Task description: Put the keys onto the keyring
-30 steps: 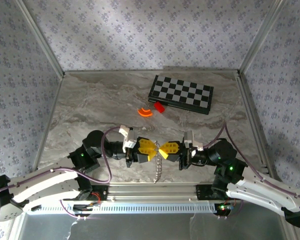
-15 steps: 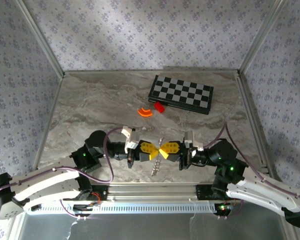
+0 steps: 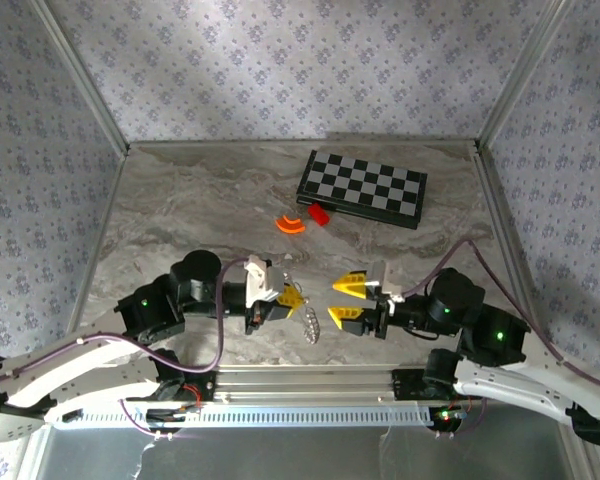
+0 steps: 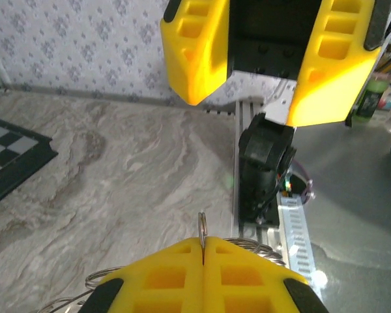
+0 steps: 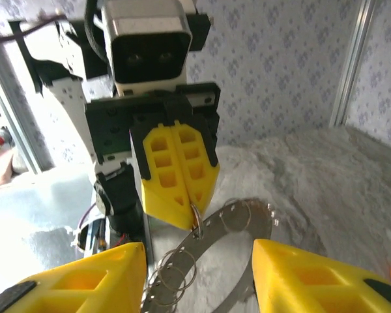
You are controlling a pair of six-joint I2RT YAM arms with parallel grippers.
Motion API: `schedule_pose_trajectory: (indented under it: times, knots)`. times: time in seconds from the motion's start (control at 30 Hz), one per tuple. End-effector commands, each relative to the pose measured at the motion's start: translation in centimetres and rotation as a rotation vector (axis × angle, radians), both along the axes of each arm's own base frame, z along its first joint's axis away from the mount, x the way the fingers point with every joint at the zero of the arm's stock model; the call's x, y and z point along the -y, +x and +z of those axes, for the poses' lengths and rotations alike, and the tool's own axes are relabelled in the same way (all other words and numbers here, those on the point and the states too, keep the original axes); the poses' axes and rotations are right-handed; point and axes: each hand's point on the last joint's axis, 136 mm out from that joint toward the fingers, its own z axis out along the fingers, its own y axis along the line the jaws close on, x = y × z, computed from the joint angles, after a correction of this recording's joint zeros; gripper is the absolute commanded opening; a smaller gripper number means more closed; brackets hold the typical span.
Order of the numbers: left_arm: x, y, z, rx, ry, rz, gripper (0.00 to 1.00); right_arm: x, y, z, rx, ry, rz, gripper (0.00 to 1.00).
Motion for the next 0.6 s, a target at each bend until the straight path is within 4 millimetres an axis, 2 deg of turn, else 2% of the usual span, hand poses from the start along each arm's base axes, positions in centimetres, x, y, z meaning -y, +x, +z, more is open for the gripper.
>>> schedule_pose_trajectory:
  times: [0.0, 0.2, 0.57]
  knots:
    - [-0.3, -0.4, 0.3, 0.043, 0.043, -0.029, 0.0, -0.2, 0.5, -2.5, 0.016, -0.174, -0.022, 0.42]
    - [-0.2, -1.1, 0.0, 0.032, 0.062, -0.072, 0.0, -2.1, -0.3, -3.6, 0.055, -0.259, 0.025, 0.39]
    - [0.4, -1.3, -1.4, 0.057, 0.122, -0.078, 0.0, -2.9, -0.6, -3.5, 0.05, -0.263, 0.055, 0.36]
